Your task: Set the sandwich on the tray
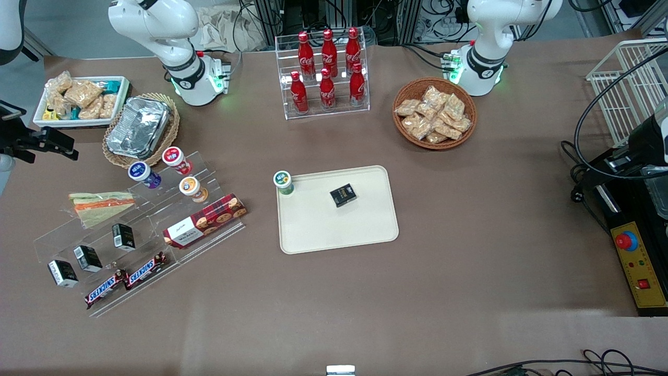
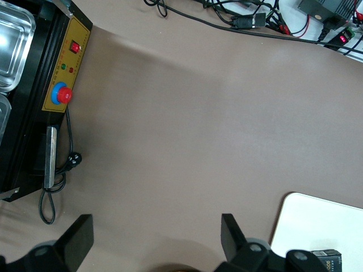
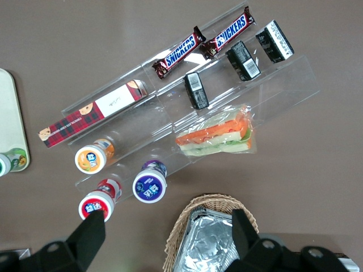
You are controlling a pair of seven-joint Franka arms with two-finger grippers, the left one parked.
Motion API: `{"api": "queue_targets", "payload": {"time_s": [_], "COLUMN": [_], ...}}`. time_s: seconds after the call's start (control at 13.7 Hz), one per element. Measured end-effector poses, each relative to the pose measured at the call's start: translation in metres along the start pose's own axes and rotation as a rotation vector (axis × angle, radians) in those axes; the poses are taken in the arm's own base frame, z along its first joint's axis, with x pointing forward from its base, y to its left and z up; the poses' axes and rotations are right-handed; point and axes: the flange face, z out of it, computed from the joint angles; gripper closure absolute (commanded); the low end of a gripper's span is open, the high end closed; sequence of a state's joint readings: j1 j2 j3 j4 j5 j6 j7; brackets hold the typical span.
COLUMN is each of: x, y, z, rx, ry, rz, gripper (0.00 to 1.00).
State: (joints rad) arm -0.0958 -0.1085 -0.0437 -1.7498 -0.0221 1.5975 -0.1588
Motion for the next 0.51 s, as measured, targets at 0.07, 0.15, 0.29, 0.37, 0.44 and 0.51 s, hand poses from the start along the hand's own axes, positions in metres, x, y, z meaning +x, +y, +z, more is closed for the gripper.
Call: {"api": "queue_targets", "payload": {"time_s": [0.07, 0.15, 0.29, 0.37, 0.44, 0.51], "x": [0.0008, 0.0015, 0.0021, 0.0022, 0.0023, 0.0024], "y": [0.0001, 0.0001, 0.0002, 0.0002, 0.0003, 0.0005], "z": [0.0015, 0.0027, 0.0036, 0.0035, 0.0034, 0.0033], "rx": [0.000, 0.001, 0.001, 0.000, 0.000, 0.000], "ry": [-0.003, -0.005, -0.006, -0.006, -0.004, -0.003], "rz": [0.000, 0.002, 0.055, 0.100, 0.146, 0.202], "gripper": [0.01, 0.01, 0.01, 0.01, 0.01, 0.01]}}
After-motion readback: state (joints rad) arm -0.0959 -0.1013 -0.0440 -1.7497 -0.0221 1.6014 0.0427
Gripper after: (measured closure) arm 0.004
